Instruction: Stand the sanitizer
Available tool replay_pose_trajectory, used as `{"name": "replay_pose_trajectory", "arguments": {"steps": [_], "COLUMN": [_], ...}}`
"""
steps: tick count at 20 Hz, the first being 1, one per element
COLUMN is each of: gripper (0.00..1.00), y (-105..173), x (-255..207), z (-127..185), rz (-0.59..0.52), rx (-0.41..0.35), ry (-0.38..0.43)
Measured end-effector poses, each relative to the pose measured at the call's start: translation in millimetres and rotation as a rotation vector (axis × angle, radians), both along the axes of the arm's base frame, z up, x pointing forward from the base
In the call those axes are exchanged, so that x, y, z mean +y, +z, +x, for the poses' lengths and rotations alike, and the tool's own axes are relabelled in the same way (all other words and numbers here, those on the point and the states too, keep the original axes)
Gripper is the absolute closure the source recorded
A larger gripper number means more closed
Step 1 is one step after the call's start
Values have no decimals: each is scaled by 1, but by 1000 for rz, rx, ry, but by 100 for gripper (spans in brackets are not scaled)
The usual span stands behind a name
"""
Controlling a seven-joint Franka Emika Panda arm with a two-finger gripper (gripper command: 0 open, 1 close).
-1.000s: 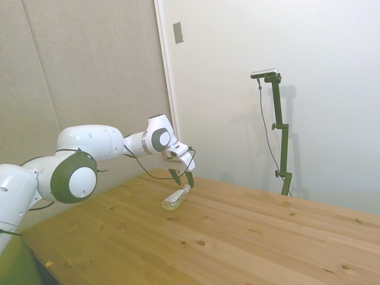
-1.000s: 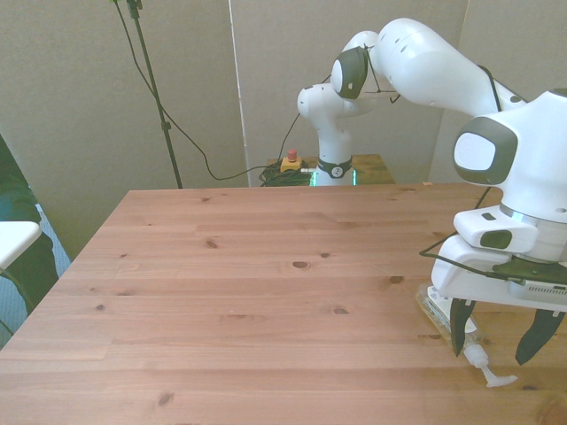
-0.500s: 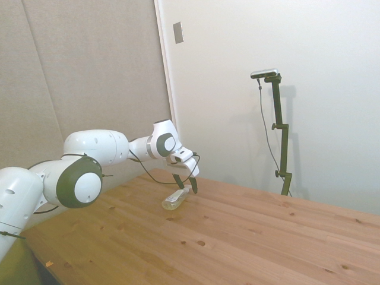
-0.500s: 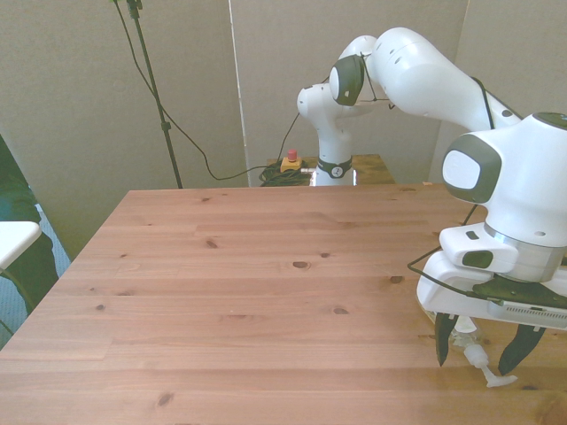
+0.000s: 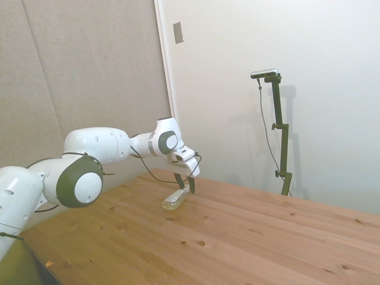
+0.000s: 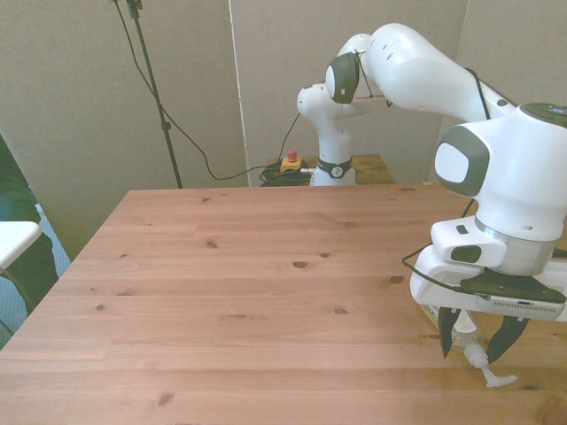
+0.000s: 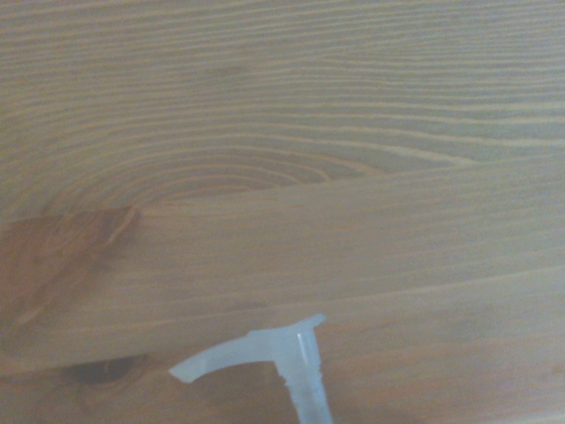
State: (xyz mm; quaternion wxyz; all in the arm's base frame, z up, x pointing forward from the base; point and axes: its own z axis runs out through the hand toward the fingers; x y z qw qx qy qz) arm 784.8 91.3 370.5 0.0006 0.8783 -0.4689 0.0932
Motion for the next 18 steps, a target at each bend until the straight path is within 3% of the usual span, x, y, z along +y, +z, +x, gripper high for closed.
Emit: {"name": "replay_pose_trajectory", "arguments": {"steps": [13,16,18], "gripper": [100,100,100], "y": [-10,5,29], "x": [-18,-20,-22], "z": [-2,-4,-6], "rz": [37,42,45], "rx": [37,12,-62], "ry": [1,-36,-66]}}
